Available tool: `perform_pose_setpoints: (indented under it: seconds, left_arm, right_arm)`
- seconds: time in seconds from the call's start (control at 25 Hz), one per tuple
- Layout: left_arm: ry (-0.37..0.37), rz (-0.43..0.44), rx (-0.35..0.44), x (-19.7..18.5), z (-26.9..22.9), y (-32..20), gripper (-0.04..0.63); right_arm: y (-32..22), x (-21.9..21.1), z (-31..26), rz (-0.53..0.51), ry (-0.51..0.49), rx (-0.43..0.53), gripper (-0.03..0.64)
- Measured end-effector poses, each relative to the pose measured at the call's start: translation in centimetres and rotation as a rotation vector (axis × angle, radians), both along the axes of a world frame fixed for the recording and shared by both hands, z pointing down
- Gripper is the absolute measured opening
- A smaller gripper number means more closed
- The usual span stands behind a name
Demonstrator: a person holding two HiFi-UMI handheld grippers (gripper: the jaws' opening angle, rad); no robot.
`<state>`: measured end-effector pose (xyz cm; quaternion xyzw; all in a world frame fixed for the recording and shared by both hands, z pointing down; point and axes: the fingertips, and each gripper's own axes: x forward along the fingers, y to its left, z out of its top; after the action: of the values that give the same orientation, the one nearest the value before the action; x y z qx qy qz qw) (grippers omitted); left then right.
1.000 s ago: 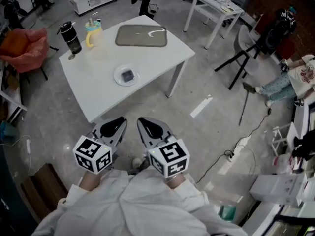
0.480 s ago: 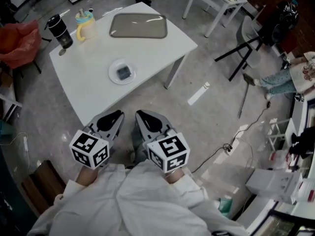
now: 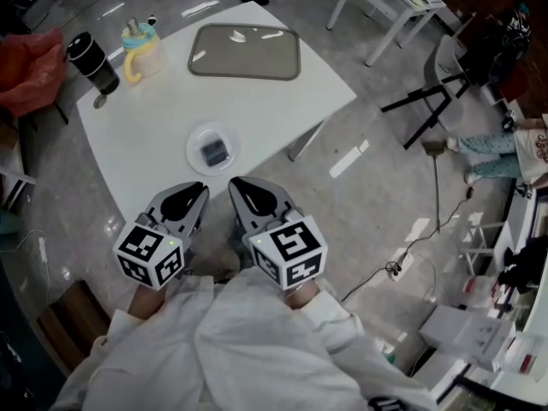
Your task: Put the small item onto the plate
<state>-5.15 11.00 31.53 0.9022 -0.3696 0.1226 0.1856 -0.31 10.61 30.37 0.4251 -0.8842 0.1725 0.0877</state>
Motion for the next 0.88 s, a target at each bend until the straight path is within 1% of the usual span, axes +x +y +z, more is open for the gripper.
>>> perform_pose_setpoints:
  seconds: [0.28, 0.48, 0.88]
  left_arm:
    - [0.007, -0.046, -0.021, -0.2, 0.1, -7.1, 0.048]
    - [0.019, -0.071, -0.029, 0.2, 0.3, -11.4, 0.047]
    - [0.058, -0.124, -0.048, 0.6, 1.5, -15.9, 0.038]
  right_arm:
    - [-7.6, 0.6, -0.1, -0.031, 0.013, -0.013, 0.015]
    - [-12.0, 0.6, 0.4, -0.062, 0.011, -0.031, 0.015]
    - [-16.6, 1.7, 2.5, -0.113, 0.005, -0.08, 0.015]
